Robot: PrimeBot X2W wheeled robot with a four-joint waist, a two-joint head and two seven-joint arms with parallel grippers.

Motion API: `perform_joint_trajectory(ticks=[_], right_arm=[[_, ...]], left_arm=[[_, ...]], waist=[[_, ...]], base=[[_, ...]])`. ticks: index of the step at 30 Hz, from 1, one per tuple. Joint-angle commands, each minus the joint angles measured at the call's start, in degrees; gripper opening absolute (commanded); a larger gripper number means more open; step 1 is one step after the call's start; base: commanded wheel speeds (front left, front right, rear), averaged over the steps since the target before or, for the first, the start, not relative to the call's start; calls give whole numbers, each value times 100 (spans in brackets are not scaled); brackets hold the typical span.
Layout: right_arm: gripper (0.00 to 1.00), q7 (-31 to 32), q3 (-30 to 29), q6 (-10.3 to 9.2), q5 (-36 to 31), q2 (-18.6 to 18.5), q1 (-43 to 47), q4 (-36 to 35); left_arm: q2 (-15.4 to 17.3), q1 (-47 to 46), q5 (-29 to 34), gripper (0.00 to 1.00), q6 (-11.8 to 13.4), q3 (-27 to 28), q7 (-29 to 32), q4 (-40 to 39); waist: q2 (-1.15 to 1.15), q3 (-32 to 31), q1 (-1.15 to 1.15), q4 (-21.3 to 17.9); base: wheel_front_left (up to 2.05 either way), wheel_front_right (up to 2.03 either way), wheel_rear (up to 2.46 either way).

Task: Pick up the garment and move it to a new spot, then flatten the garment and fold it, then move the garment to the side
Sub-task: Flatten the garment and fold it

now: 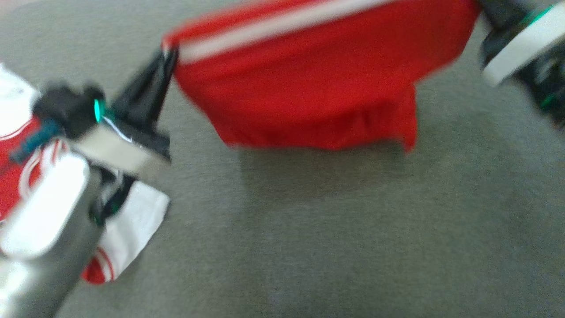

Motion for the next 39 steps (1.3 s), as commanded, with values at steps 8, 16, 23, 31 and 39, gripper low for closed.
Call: perform_joint_trajectory(ticks=[8, 16, 23, 31, 39], right_arm=[[0, -550, -1051, -5, -512, -643, -1406, 367], [0, -562, -2284, -5, -1149, -507, -536, -157], [0, -562, -2788, -5, -1516, -397, 1482, -921], [0, -563, -4374, -5, -2320, -267, 4227, -1798], [0, -536, -5635, -5, -2817, 226, 6341, -3090]], left_arm=[[-166, -2663, 834, 0, 31, 280, -107, -49], [-456, -2715, 1045, 0, -28, -85, -788, 787], [-625, -948, 913, 0, 59, -396, -1098, 920], [-932, 934, 1045, 0, 478, -272, -1132, 434], [-824, 2175, 1075, 0, 551, -289, -1131, -250]], waist=[[0, 412, 0, -844], [0, 640, 0, -1263], [0, 596, 0, -1211], [0, 267, 0, -984], [0, 27, 0, -993]], base=[[0, 0, 0], [0, 0, 0], [0, 0, 0], [0, 0, 0], [0, 0, 0]])
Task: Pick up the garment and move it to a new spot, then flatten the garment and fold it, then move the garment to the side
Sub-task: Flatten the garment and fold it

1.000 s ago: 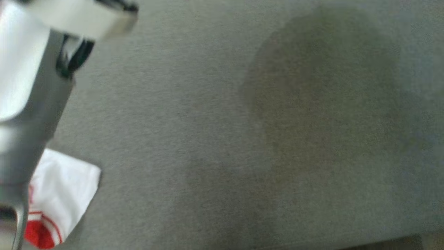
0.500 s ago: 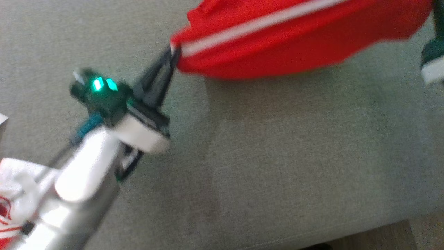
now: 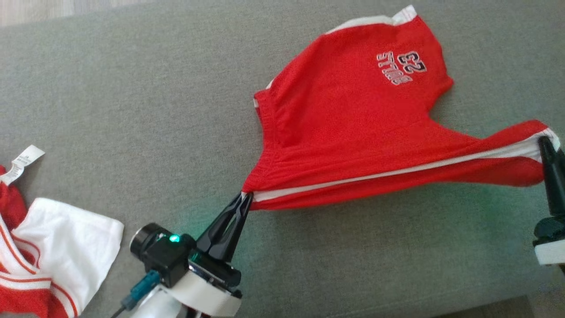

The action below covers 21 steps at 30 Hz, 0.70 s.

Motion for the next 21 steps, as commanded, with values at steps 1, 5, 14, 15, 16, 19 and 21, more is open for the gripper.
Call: perform_joint_trajectory(ticks=[1, 5, 14, 15, 16, 19, 21], right_arm=[[0, 35, -260, -5, -102, -132, -21, -286], [0, 341, -382, -5, -359, 71, -335, -230], [0, 920, -322, -5, -991, 525, -1952, 766], [0, 956, -249, -5, -1094, 511, -2167, 918], [0, 985, -178, -5, -1177, 505, -2372, 1074], [0, 1034, 75, -5, -1354, 477, -2949, 1571], [0, 1053, 251, -5, -1362, 489, -3296, 1909]], left_arm=[[197, -205, 11, 0, 97, 290, -37, -297], [177, -544, 24, 0, 106, 328, 157, -407], [-141, -1888, 105, 0, -24, 408, 428, 89], [-185, -2056, 117, 0, -44, 405, 472, 190], [-230, -2214, 132, 0, -49, 402, 521, 297], [-372, -2639, 182, 0, -31, 388, 669, 644], [-449, -2883, 229, 0, -13, 371, 739, 872]], waist=[[0, -37, 2, -16], [0, 21, 2, -15], [0, 486, 2, 124], [0, 543, 2, 140], [0, 597, 2, 158], [0, 747, 2, 215], [0, 852, 2, 246]], base=[[0, 0, 0], [0, 0, 0], [0, 0, 0], [0, 0, 0], [0, 0, 0], [0, 0, 0], [0, 0, 0]])
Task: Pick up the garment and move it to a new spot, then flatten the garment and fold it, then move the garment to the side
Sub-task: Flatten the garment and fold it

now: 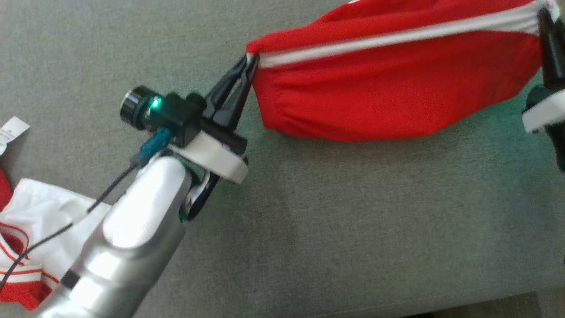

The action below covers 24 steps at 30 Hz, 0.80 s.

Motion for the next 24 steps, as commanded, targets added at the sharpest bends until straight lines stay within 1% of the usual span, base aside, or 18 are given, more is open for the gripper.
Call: perform_joint_trajectory(ticks=[1, 8, 12, 13, 14, 15, 16, 18, 19, 22, 24], right_arm=[[0, 1, 109, -5, -13, -158, -152, 19], [0, -241, 737, -5, 29, -136, -1139, 1012], [0, -405, 1151, -5, 63, -146, -1557, 1510], [20, -449, 1222, -5, 93, -133, -1635, 1641], [59, -494, 1279, -5, 128, -125, -1701, 1773], [100, -546, 1331, -5, 159, -123, -1752, 1897], [100, -607, 1365, -5, 213, -110, -1790, 1996], [100, -749, 1384, -5, 342, -81, -1821, 2167], [100, -858, 1459, -5, 384, -78, -1779, 2268], [100, -982, 1561, -5, 371, -37, -1607, 2274], [100, -1026, 1578, -5, 394, 30, -1413, 2235]], left_arm=[[46, -288, 50, 0, 59, 208, 31, -42], [-148, -823, 211, 0, 170, 180, -56, 650], [-261, -951, 217, 0, 171, 155, -201, 956], [-292, -972, 214, 7, 163, 145, -242, 1028], [-330, -990, 202, 33, 150, 138, -287, 1096], [-371, -1005, 185, 66, 135, 136, -342, 1161], [-405, -1018, 179, 100, 118, 131, -411, 1211], [-473, -1020, 183, 100, 133, 148, -559, 1282], [-500, -987, 236, 100, 231, 191, -674, 1332], [-517, -795, 318, 100, 473, 343, -769, 1268], [-538, -556, 403, 100, 674, 553, -786, 946]], waist=[[0, 134, -1, 67], [0, 427, -1, 180], [0, 492, -1, 240], [0, 496, -1, 260], [0, 495, -1, 284], [0, 485, -1, 312], [0, 473, -1, 331], [0, 432, -1, 373], [0, 364, -1, 401], [0, 212, -1, 411], [0, 83, -1, 415]], base=[[0, 0, 0], [0, 0, 0], [0, 0, 0], [0, 0, 0], [0, 0, 0], [0, 0, 0], [0, 0, 0], [0, 0, 0], [0, 0, 0], [0, 0, 0], [0, 0, 0]])
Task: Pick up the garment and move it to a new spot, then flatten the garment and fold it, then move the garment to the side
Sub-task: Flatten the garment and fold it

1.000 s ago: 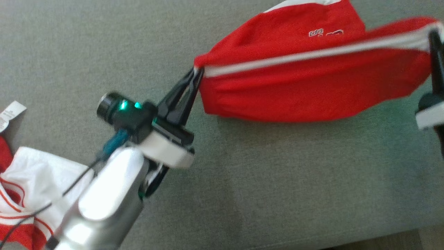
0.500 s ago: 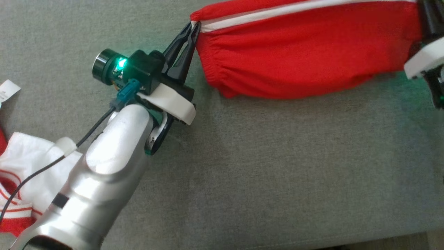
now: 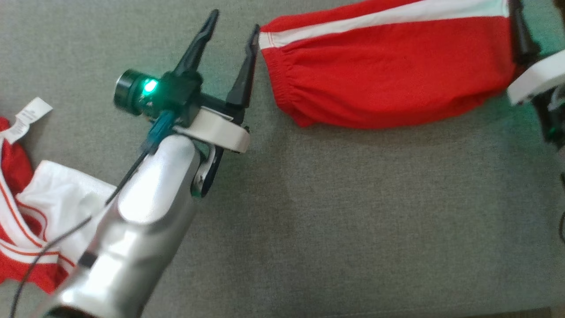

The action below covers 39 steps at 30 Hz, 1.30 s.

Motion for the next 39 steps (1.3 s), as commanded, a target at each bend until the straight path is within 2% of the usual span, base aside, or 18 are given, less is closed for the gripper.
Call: perform_joint_trajectory(ticks=[1, 4, 9, 16, 21, 22, 23, 24, 28, 36, 39], right_arm=[[100, -77, 45, -5, 15, 7, 362, -134], [100, -105, -105, -5, 87, 133, 769, -161], [100, -113, -381, -5, -12, 153, 956, 63], [100, 11, -923, -5, -278, 81, 795, 1100], [100, 471, -1234, -5, -1, 219, 721, 1857], [92, 626, -1256, -5, 139, 295, 730, 1899], [36, 769, -1239, -5, 256, 358, 744, 1889], [0, 878, -1220, -5, 372, 395, 764, 1852], [0, 736, -1131, -5, 526, 263, 825, 1692], [0, 289, -1086, -5, 267, -356, 792, 2031], [0, 156, -1020, -5, 200, -436, 728, 1943]], left_arm=[[64, 238, 147, 100, 166, 355, -50, -527], [25, 1184, 549, 100, 459, 820, -52, -1601], [-31, 2070, 859, 100, 569, 1193, -53, -2351], [-211, 2955, 1309, 100, 492, 1447, -54, -3120], [-300, 3207, 1489, 100, 412, 1482, -54, -3238], [-311, 3242, 1502, 100, 402, 1501, -54, -3244], [-320, 3276, 1522, 100, 396, 1526, -54, -3250], [-327, 3313, 1536, 100, 393, 1557, -54, -3256], [-349, 3471, 1560, 100, 382, 1715, -54, -3252], [-375, 3694, 1632, 100, 270, 1871, -54, -3216], [-385, 3702, 1663, 100, 225, 1876, -54, -3227]], waist=[[0, -169, 0, 11], [0, -412, 0, 106], [0, -593, 0, 258], [0, -775, 0, 717], [0, -843, 0, 1008], [0, -852, 0, 1040], [0, -859, 0, 1052], [0, -868, 0, 1056], [0, -940, 0, 965], [0, -1146, 0, 597], [0, -1187, 0, 478]], base=[[0, 0, 0], [0, 0, 0], [0, 0, 0], [0, 0, 0], [0, 0, 0], [0, 0, 0], [0, 0, 0], [0, 0, 0], [0, 0, 0], [0, 0, 0], [0, 0, 0]])
